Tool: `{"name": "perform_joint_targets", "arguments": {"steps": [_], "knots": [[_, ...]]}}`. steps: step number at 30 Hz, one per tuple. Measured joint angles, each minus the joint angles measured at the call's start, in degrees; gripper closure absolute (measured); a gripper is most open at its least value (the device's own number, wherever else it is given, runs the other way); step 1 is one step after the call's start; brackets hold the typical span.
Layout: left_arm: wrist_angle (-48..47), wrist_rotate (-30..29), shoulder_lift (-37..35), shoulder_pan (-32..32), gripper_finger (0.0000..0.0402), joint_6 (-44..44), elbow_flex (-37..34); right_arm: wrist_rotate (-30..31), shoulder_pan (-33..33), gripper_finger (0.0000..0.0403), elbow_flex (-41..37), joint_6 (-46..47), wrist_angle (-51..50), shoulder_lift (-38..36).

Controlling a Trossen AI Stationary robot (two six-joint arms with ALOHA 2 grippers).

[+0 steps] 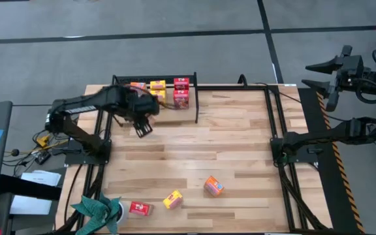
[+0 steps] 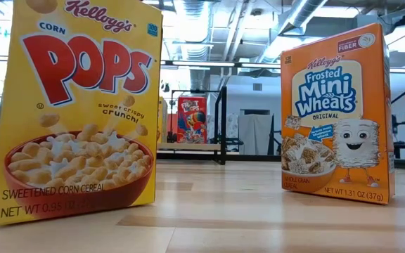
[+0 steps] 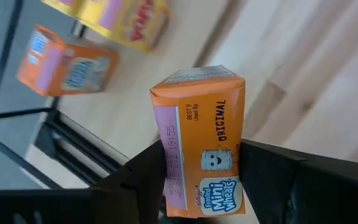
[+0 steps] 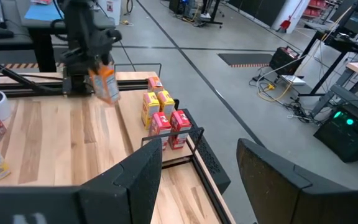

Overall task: Stack cereal on shelf
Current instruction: Put the top orange cereal box on the shelf aligned with the other orange cereal box

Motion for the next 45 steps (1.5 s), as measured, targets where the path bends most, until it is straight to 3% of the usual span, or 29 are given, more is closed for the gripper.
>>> {"name": "perform_joint_targets", "arguments": {"steps": [12, 23, 39, 45], "knots": [[0.72, 2.42, -0.83, 17.90, 0.0231, 32.46, -5.34, 0.00, -0.04, 0.0171, 0.00, 0.06, 0.01, 0.01], [15.83, 4.30, -0.86, 27.63, 0.0231, 53.88, -12.84, 0.06, -0.06, 0.0171, 0.00, 0.15, 0.06, 0.00], [19.82, 13.32, -0.83, 35.01, 0.0231, 63.85, -14.88, 0.13, -0.06, 0.0171, 0.02, 2.10, 0.12, 0.53], [20.64, 12.74, -0.83, 35.57, 0.0231, 65.95, -18.31, 0.17, -0.06, 0.0171, 0.02, 2.12, 1.87, 0.59]]}}
